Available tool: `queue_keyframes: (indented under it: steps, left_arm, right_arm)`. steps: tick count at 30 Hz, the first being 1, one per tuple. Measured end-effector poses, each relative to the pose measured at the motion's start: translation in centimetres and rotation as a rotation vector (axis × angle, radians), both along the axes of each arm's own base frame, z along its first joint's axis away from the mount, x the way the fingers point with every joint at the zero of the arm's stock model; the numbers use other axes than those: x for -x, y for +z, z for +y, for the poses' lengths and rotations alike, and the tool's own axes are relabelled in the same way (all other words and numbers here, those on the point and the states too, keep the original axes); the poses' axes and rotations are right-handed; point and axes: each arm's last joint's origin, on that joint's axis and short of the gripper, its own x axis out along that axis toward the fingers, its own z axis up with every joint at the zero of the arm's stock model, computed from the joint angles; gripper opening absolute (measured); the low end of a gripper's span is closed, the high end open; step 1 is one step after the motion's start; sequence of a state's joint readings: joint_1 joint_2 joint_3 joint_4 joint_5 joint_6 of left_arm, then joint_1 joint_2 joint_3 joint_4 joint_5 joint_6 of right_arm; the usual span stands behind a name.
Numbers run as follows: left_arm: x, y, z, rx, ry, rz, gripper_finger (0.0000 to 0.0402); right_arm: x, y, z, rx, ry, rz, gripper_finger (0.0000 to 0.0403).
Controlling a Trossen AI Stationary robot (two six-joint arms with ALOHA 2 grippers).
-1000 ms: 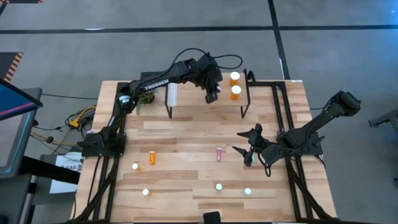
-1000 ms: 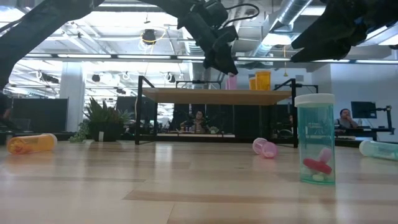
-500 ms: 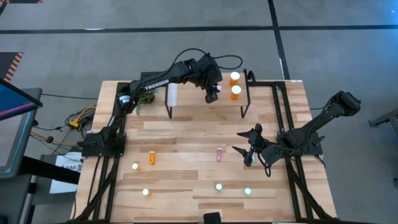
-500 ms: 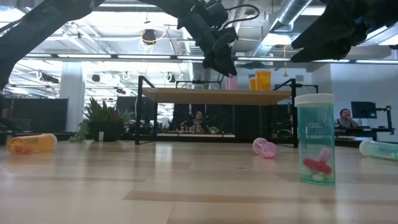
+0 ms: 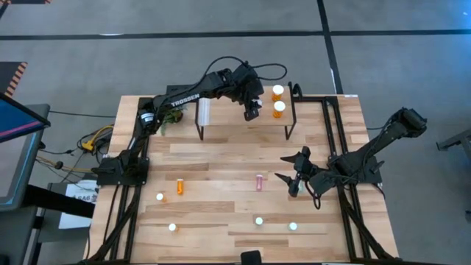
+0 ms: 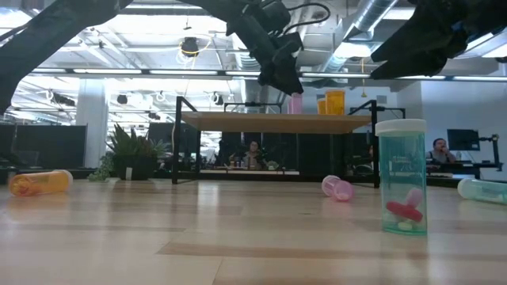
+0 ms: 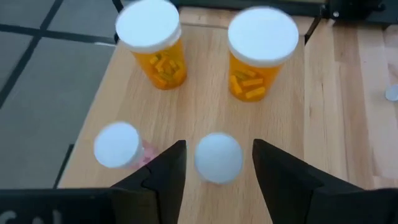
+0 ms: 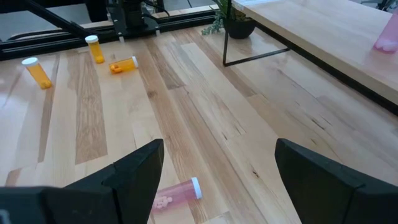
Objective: Pick and place medicine bottles onto shelf by color
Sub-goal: Put the pink pill bottle on the shelf aligned with the other pink pill bottles
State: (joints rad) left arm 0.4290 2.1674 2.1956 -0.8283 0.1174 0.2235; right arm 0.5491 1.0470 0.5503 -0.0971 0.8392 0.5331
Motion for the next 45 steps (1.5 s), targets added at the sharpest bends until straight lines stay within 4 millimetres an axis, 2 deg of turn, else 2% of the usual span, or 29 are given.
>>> queue_keyframes:
  steps: [8, 11, 14, 17, 20, 23, 25, 28, 32, 35, 40, 45]
  left_arm:
    - [0.4, 0.3, -0.1, -0.051, 0.045, 0.036, 0.0205]
    - [1.1, 2.2, -0.7, -0.074, 0.046, -0.001, 0.0215]
    - [2.1, 5.0, -2.2, -0.122, 0.039, -0.058, 0.0219]
    - [2.9, 7.0, -3.6, -0.172, 0.054, -0.092, 0.0220]
    - [3.4, 8.2, -4.9, -0.180, 0.045, -0.121, 0.0220]
    - [3.0, 8.4, -6.7, -0.136, -0.004, -0.143, 0.0220]
    - [2.2, 7.7, -8.7, -0.074, -0.082, -0.143, 0.0220]
    - [0.6, 5.6, -13.0, -0.049, -0.204, -0.113, 0.0220]
    - [-0.6, 2.4, -18.9, -0.097, -0.247, -0.055, 0.0220]
    - [-0.8, 0.5, -22.1, -0.099, -0.247, -0.050, 0.0220]
    - [-0.9, -2.8, -25.1, -0.046, -0.253, -0.053, 0.0220]
    - [-1.0, -5.9, -25.5, 0.051, -0.245, -0.100, 0.0220]
  right_arm:
    - [0.0, 0.0, 0.0, 0.001, -0.001, 0.000, 0.0328]
    - [0.0, 0.0, 0.0, 0.001, -0.001, 0.001, 0.0328]
    - [0.0, 0.0, 0.0, 0.004, 0.000, 0.005, 0.0328]
    - [0.0, -0.1, 0.0, 0.008, 0.000, 0.009, 0.0328]
    - [0.0, -0.1, -0.1, 0.009, 0.000, 0.012, 0.0328]
    - [0.1, -0.1, -0.1, 0.010, 0.000, 0.014, 0.0328]
    - [0.1, -0.1, -0.1, 0.011, 0.000, 0.014, 0.0328]
    - [0.1, -0.1, -0.1, 0.011, -0.001, 0.014, 0.0328]
    - [0.1, -0.2, -0.1, 0.013, -0.003, 0.023, 0.0328]
    - [0.3, -0.4, -0.2, 0.007, -0.022, 0.036, 0.0328]
    - [1.0, -0.4, -0.7, -0.031, -0.073, 0.041, 0.0328]
    - [1.1, -0.4, -0.8, -0.071, -0.096, 0.028, 0.0328]
